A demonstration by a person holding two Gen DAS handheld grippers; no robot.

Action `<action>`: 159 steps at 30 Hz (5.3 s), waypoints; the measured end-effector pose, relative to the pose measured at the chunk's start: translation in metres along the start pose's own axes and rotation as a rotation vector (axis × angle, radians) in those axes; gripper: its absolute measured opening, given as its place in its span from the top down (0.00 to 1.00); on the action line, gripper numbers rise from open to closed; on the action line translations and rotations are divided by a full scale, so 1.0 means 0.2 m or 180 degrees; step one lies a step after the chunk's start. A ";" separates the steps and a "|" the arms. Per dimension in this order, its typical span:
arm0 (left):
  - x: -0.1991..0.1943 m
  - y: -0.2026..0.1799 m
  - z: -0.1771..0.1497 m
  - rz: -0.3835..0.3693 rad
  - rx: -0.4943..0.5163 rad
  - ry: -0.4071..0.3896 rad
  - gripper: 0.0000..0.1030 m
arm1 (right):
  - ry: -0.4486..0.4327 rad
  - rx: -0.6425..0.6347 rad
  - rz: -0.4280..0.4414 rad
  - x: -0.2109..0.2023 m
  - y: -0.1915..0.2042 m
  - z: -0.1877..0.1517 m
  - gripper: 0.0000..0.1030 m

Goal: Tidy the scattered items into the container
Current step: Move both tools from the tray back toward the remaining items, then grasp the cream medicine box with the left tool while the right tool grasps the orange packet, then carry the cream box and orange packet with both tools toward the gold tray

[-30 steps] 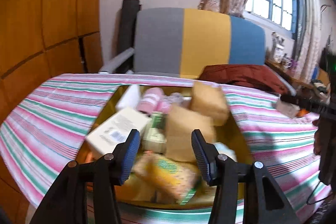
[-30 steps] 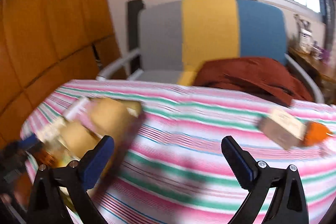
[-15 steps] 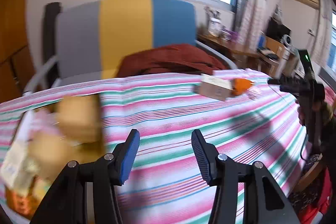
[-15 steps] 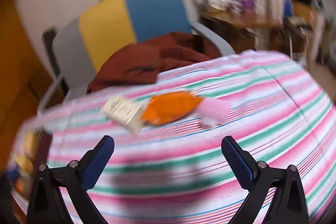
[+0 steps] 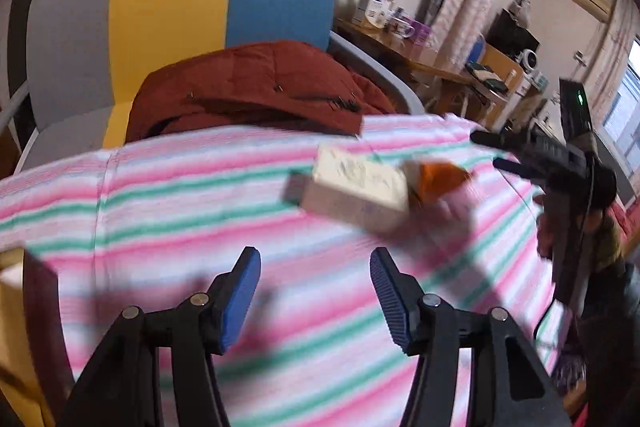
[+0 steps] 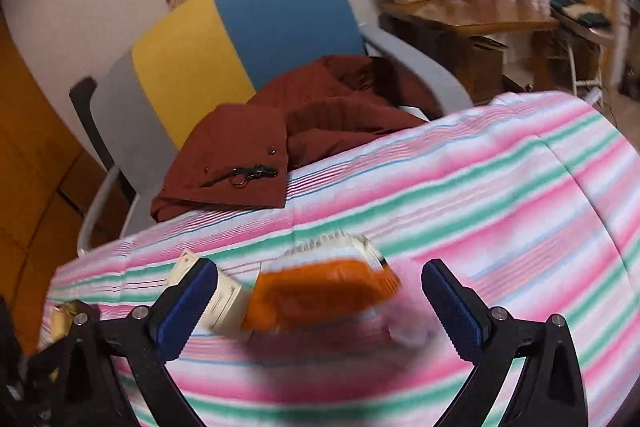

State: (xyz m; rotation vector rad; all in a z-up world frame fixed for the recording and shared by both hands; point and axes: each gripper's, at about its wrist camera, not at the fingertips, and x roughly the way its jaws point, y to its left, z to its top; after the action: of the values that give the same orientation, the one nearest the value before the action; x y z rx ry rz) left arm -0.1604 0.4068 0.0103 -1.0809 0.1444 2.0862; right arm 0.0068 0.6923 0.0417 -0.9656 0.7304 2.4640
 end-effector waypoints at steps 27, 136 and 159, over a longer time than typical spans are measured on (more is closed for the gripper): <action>0.46 0.10 0.12 -0.0956 -0.0346 0.0661 0.42 | 0.1638 -0.1379 0.1282 0.28 0.40 -0.38 0.00; -1.11 0.68 -0.81 0.1089 -0.0548 -0.0769 0.49 | 0.0180 -0.1042 0.1346 -0.21 1.57 -1.06 0.30; -1.10 1.11 -1.11 0.1414 -0.0852 -0.0725 0.50 | 0.0306 -0.1620 0.1082 0.05 2.20 -1.17 0.30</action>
State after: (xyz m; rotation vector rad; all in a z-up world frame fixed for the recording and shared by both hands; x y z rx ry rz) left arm -0.0903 0.0306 -0.0195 -1.0215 -0.0113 2.6732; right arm -0.1147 0.2086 0.0311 -1.2262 0.3103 3.0030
